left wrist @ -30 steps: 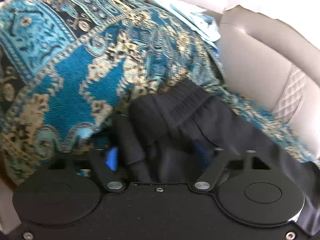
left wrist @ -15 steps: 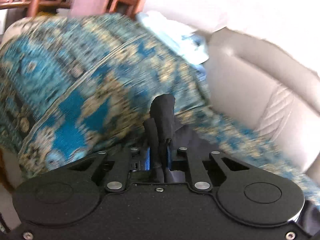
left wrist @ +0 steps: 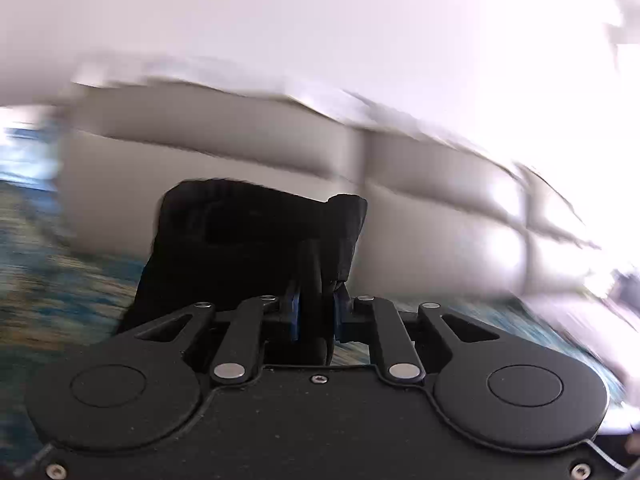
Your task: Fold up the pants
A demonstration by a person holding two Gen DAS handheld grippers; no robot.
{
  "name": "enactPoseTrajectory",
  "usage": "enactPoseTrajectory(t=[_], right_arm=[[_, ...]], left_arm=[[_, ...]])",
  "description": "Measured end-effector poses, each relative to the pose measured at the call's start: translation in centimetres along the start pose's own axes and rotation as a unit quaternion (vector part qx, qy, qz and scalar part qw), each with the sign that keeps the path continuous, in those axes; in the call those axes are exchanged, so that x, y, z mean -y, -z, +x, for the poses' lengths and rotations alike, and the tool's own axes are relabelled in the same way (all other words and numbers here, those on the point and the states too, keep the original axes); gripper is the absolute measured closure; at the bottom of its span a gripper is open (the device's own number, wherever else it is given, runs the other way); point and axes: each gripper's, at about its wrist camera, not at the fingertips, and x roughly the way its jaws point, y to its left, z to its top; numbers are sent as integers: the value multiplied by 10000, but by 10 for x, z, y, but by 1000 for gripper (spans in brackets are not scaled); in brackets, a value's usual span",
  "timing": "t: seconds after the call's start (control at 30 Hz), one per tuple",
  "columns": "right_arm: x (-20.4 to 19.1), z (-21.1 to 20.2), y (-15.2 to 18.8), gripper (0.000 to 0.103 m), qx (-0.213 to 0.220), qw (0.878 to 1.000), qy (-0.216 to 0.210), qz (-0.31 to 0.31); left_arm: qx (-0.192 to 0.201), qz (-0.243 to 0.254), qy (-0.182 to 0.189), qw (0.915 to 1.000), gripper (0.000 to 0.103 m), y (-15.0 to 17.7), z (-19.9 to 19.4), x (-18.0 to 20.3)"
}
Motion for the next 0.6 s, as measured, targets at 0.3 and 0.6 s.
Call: enactPoseTrajectory(t=[0.3,0.6], right_arm=[[68,-14,7,0,-105,9972,582,455],[52,14,17,0,-261,9995,86,141]], left_arm=[[-2620,841,1431,9507,57,91,84,97],[-2039,443,1100,9718,48,61,39,26]])
